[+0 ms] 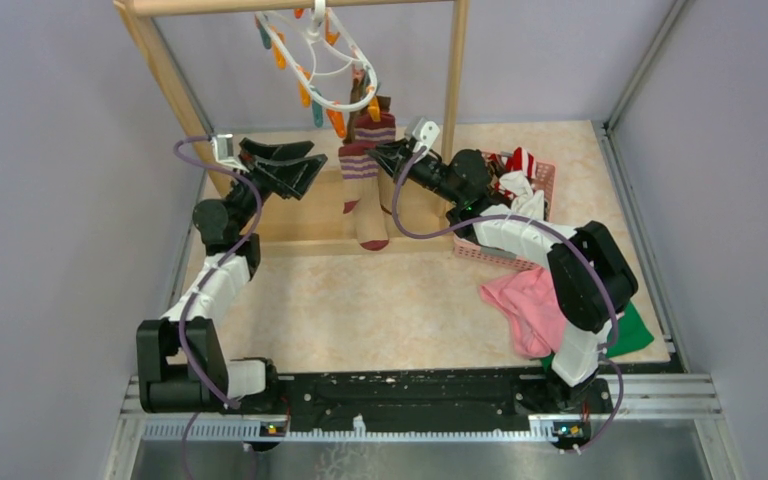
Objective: Clip the socks to the hanger
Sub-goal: Open the clamp at the hanger.
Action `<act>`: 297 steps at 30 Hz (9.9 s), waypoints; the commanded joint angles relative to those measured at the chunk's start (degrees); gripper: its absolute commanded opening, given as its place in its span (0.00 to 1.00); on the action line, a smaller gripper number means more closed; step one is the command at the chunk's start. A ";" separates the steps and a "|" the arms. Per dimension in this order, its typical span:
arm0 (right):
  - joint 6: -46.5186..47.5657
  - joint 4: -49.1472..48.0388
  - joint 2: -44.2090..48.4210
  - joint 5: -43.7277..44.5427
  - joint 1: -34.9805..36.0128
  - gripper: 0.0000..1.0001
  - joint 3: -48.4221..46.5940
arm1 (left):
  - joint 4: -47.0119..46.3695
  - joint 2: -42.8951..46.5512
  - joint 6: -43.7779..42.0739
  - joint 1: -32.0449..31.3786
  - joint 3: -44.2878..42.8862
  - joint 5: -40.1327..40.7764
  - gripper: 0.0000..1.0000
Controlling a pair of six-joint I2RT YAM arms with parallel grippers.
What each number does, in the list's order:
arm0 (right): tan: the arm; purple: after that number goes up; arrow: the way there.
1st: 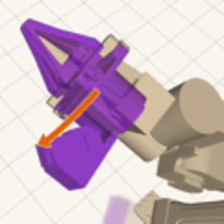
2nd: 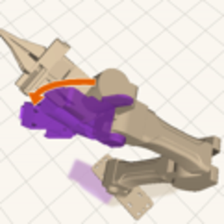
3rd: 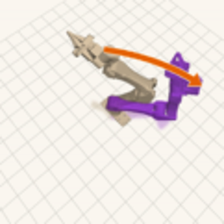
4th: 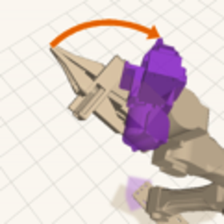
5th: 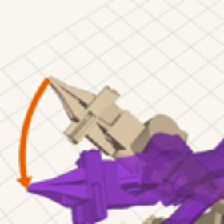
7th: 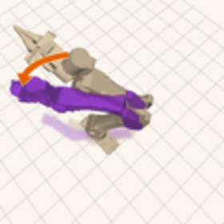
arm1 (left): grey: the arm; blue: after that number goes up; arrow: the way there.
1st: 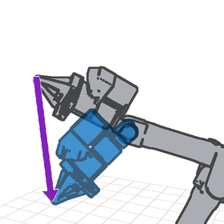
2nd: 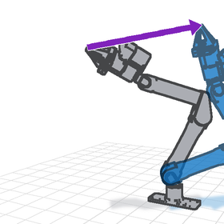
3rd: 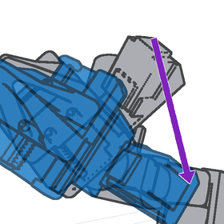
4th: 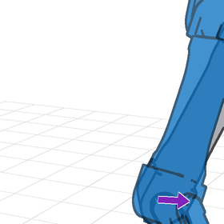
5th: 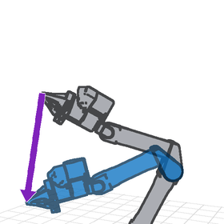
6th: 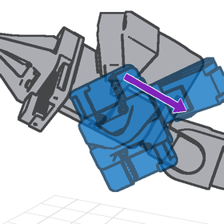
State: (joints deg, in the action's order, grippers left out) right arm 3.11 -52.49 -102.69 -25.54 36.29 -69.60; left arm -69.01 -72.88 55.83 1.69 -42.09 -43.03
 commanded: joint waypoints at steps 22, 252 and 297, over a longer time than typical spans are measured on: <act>-1.44 -2.62 3.38 -1.13 -1.01 0.00 -0.73 | 24.22 6.07 -8.44 -16.55 -8.21 18.38 0.95; -35.52 10.66 -2.87 -17.27 -5.72 0.00 -20.35 | 19.72 -1.22 -23.75 -15.05 -16.98 7.03 0.08; -32.38 12.84 -3.16 -16.25 -5.93 0.00 -19.82 | 26.06 11.01 -12.94 -16.55 -7.86 9.12 0.76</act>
State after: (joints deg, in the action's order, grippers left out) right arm -29.98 -38.89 -106.34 -42.30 31.20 -87.55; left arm -45.10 -62.94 36.88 -13.52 -48.12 -34.89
